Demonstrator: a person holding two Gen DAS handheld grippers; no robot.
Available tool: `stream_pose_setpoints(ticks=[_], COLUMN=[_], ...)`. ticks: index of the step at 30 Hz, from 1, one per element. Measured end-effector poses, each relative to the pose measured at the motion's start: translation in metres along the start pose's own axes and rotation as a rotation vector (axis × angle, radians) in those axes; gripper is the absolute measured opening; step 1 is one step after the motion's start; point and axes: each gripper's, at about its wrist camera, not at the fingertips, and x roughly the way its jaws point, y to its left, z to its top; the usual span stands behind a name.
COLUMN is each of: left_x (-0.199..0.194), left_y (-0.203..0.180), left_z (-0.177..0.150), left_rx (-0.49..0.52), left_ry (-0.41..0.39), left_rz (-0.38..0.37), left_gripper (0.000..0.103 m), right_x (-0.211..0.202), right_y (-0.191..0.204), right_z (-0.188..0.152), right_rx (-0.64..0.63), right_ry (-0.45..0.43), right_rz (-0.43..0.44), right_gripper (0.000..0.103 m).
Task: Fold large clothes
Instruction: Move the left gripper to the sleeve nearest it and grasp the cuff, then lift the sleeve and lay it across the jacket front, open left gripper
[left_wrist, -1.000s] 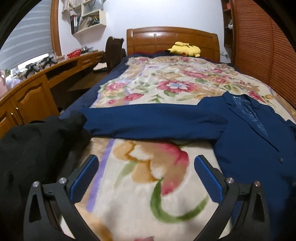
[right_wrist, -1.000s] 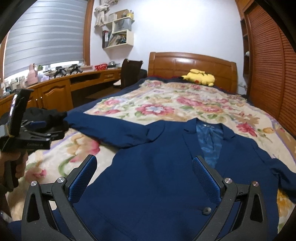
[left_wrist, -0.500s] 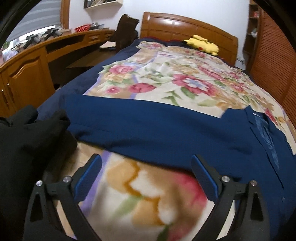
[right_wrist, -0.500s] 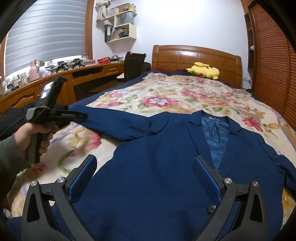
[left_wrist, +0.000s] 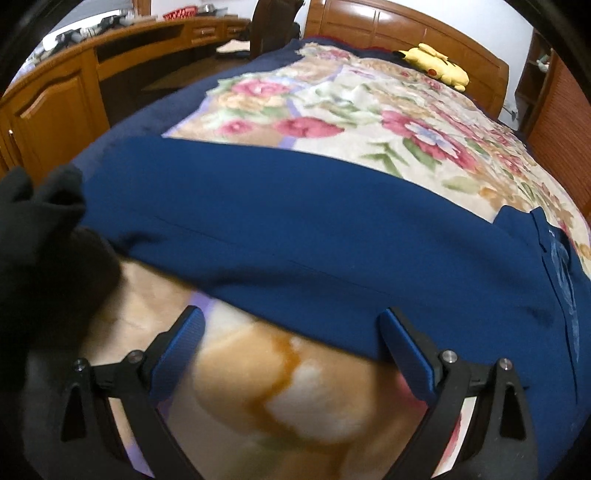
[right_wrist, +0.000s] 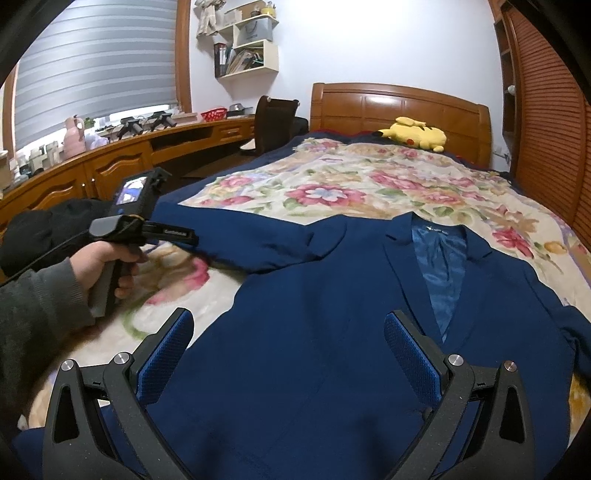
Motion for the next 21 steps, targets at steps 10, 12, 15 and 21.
stream_pose_setpoints(ticks=[10, 12, 15, 21], left_x=[0.005, 0.004, -0.001, -0.02], left_y=[0.002, 0.0, -0.006, -0.012], left_z=[0.01, 0.012, 0.013, 0.012], left_rx=[0.005, 0.014, 0.038, 0.083], left_ry=[0.015, 0.019, 0.021, -0.023], left_rz=[-0.026, -0.034, -0.04, -0.036], left_gripper=[0.048, 0.03, 0.007, 0.0], right_x=[-0.004, -0.004, -0.004, -0.009], right_y=[0.0, 0.001, 0.0, -0.007], right_z=[0.001, 0.001, 0.001, 0.004], right_rx=[0.0, 0.001, 0.002, 0.008], right_ry=[-0.006, -0.006, -0.008, -0.021], right_rz=[-0.003, -0.002, -0.003, -0.009], right_gripper=[0.103, 0.103, 0.103, 0.103])
